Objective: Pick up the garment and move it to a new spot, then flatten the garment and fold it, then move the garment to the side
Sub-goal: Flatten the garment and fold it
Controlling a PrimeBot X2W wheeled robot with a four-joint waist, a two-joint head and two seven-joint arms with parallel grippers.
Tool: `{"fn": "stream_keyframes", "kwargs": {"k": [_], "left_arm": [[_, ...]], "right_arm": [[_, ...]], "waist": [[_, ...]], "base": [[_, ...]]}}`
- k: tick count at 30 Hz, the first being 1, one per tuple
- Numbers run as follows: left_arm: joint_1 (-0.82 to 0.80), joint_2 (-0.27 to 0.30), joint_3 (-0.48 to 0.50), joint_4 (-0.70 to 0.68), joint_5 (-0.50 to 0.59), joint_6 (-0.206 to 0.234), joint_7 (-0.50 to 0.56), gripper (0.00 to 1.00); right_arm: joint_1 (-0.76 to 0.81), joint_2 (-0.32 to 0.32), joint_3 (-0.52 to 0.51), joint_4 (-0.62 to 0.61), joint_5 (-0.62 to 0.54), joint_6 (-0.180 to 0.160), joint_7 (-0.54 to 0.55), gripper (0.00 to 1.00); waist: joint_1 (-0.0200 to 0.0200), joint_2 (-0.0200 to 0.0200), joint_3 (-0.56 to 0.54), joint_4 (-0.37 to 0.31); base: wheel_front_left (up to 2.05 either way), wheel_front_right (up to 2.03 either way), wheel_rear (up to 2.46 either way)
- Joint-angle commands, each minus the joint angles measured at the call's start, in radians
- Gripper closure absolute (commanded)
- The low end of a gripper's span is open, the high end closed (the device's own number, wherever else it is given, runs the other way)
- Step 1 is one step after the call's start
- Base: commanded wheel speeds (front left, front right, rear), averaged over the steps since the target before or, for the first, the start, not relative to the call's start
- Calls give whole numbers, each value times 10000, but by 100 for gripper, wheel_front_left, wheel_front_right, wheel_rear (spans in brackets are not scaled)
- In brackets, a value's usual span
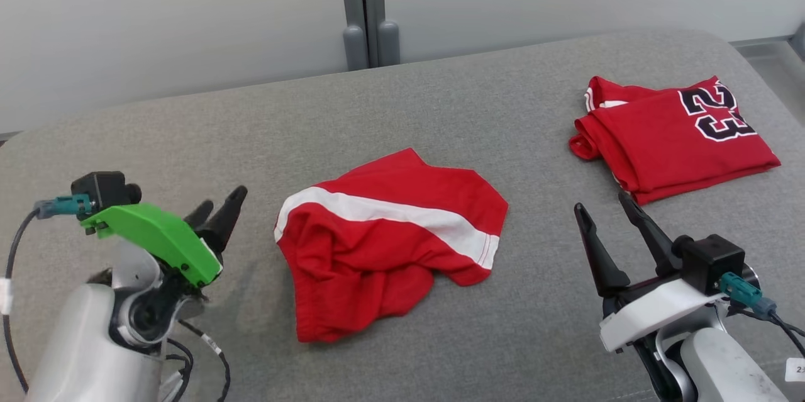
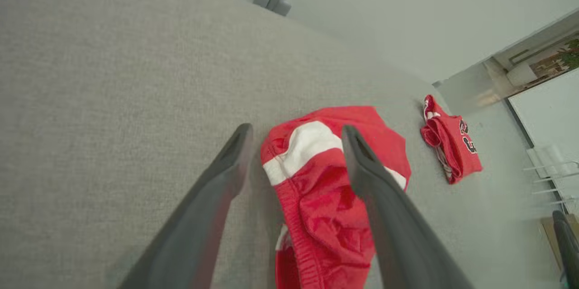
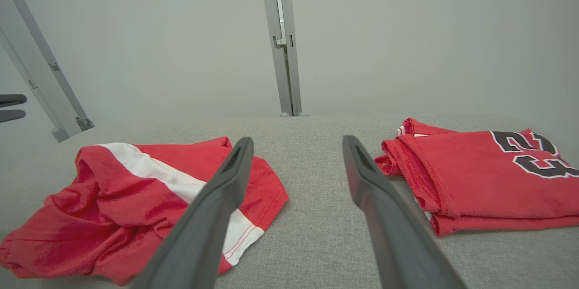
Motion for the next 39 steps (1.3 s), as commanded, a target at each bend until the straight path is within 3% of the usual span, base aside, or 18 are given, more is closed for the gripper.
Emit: {"fn": "stream_keyframes", "kwargs": {"k": [1, 4, 9, 13, 21, 22, 23, 24, 33, 39], "left_arm": [[-327, 121, 134, 349, -625, 162, 1014, 0], [-786, 305, 132, 1038, -1694, 515, 3294, 0], [-1250, 351, 177, 1573, -2536, 830, 4935, 0], [-1435, 622, 108, 1938, -2502, 869, 5332, 0], [-1658, 483, 320, 2333, -3014, 322, 5468, 0], [-1657, 459, 324, 2377, -3037, 267, 5439, 60], [-1661, 457, 269, 2397, -3012, 176, 5472, 89], [-1666, 458, 195, 2407, -2989, 88, 5525, 100], [-1703, 511, -263, 1162, -3376, -434, 6123, 100], [-856, 1450, -1555, -1671, -3141, -488, 7092, 100]], "right_arm": [[-136, 27, 25, 5, 70, -15, -27, 0], [-235, 81, 12, 27, 152, -15, -27, 0], [-435, 153, -4, 21, 224, -15, -27, 0], [-603, 196, 22, -11, 261, -15, -27, 0], [-710, 222, -78, 19, 238, -15, -27, 0], [-708, 228, -88, 38, 228, -15, -27, 0], [-709, 229, -92, 52, 221, -15, -27, 0], [-708, 230, -102, 63, 220, -15, -27, 0], [-422, 154, -204, 122, 184, -15, -27, 0], [-263, 113, -245, 112, 146, -15, -28, 0]], "waist": [[0, 0, 183, -214], [0, 0, 377, -462], [0, 0, 721, -821], [0, 0, 978, -1099], [0, 0, 1132, -1314], [0, 0, 1118, -1308], [0, 0, 1104, -1297], [0, 0, 1075, -1269], [0, 0, 637, -679], [0, 0, 438, -292]], "base": [[0, 0, 0], [0, 0, 0], [0, 0, 0], [0, 0, 0], [0, 0, 0], [0, 0, 0], [0, 0, 0], [0, 0, 0], [0, 0, 0], [0, 0, 0]]}}
